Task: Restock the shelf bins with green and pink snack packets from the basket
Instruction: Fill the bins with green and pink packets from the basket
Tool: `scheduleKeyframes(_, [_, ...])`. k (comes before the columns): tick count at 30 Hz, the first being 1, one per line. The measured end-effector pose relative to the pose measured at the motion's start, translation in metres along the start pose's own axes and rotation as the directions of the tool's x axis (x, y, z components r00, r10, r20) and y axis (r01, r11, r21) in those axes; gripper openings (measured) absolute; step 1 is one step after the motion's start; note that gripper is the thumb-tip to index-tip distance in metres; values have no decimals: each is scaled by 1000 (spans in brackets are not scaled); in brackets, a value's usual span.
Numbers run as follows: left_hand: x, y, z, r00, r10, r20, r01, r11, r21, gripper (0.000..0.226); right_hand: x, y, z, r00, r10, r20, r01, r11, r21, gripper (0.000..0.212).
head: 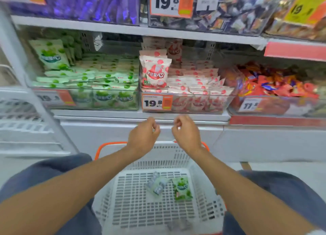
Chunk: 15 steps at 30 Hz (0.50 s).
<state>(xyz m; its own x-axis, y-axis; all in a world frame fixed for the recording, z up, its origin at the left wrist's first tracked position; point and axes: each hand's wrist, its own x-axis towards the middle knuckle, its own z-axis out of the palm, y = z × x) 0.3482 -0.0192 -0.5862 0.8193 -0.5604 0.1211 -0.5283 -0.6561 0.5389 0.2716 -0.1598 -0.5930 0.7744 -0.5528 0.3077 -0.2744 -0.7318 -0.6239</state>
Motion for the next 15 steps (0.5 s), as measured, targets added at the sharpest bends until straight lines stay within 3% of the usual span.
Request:
scheduleKeyframes(2, [-20,-28,24,930,-93,357,71,995,73,23,-37,30,26,954,105,279,-86,993,-81,14])
scheduleKeyframes(4, [-37,-56,41,819,-169,548,84,981,176,26,-71,71,51,833,276,479,-201,958,-204,17])
scheduleKeyframes(7, [-49,-79,63,720,-253,646,54,949,311,32,-116,123,84,533,457,712,-177,883,-434,24])
scheduleKeyframes(9, [-51,-84,74,670,-282,687,20,932,362,36,-140,142,106,375,473,797,-155,880,-449,26])
scheduleKeyframes(12, [-49,-94,91,648,-298,700,20,927,376,33,-178,154,135,134,498,857,-152,865,-479,46])
scheduleKeyframes(13, [-50,-98,96,643,-307,702,27,925,379,31,-193,156,142,89,528,845,-166,844,-510,59])
scheduleKeyframes(15, [-53,-100,103,619,-320,717,25,921,389,26,-218,156,150,110,587,802,-176,805,-566,66])
